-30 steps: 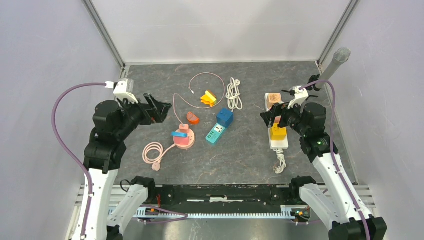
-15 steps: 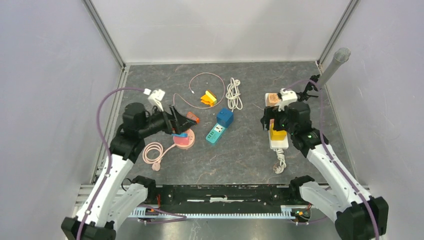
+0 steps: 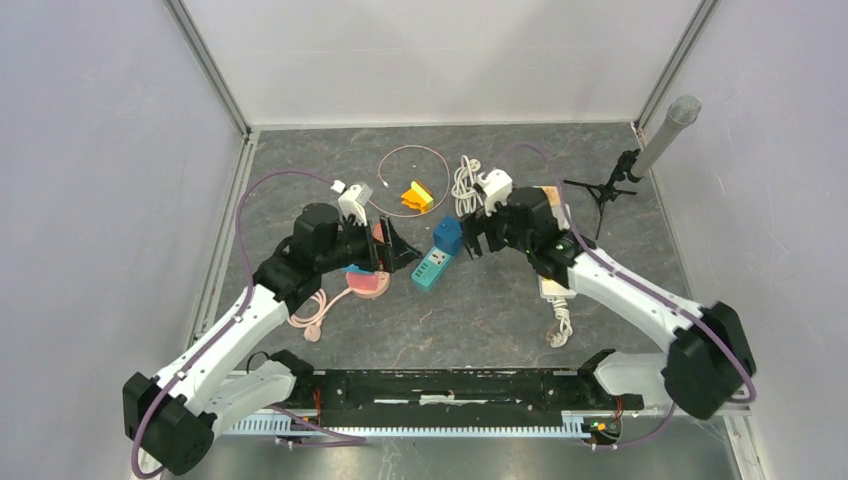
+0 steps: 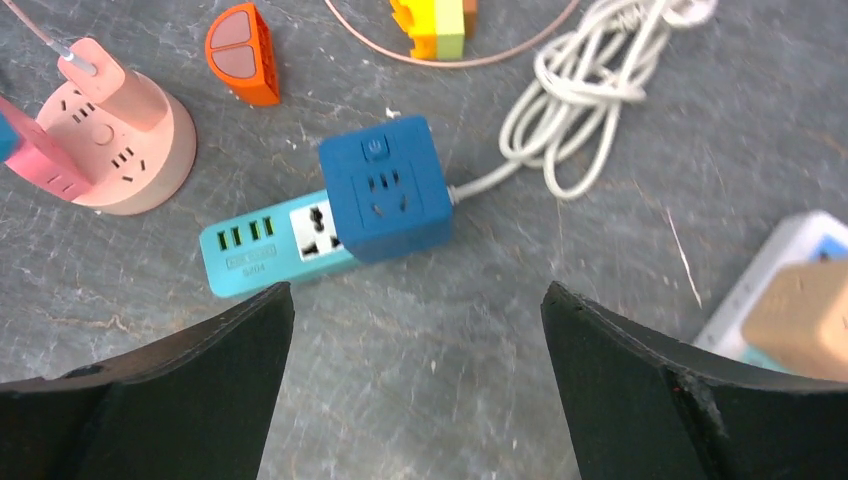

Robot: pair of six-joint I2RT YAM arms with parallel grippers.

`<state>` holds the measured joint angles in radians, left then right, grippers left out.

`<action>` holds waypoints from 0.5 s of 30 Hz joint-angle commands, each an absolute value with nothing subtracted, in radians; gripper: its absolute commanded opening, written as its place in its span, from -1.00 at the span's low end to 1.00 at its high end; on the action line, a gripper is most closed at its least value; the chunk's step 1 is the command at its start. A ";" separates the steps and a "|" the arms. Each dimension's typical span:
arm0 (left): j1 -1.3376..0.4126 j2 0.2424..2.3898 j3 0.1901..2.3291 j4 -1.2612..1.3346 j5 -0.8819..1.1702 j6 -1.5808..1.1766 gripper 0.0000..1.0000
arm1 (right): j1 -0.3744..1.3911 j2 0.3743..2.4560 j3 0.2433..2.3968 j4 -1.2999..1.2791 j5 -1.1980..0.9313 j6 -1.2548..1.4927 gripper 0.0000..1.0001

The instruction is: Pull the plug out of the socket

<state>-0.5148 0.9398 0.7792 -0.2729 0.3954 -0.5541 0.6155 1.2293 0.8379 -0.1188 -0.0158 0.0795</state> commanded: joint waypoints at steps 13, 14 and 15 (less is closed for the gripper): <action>-0.613 1.053 0.845 -0.223 0.203 -0.615 0.99 | 0.627 1.683 1.138 -0.082 -0.267 -0.152 0.96; -0.615 1.059 0.845 -0.224 0.201 -0.616 0.98 | 0.626 1.688 1.132 -0.070 -0.255 -0.152 0.94; -0.617 1.064 0.847 -0.224 0.197 -0.620 0.97 | 0.627 1.694 1.127 -0.061 -0.251 -0.152 0.87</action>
<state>-0.6060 1.0485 0.8028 -0.2699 0.2276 -0.5739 0.6216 1.6772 1.0969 -0.0784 -0.2222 -0.1116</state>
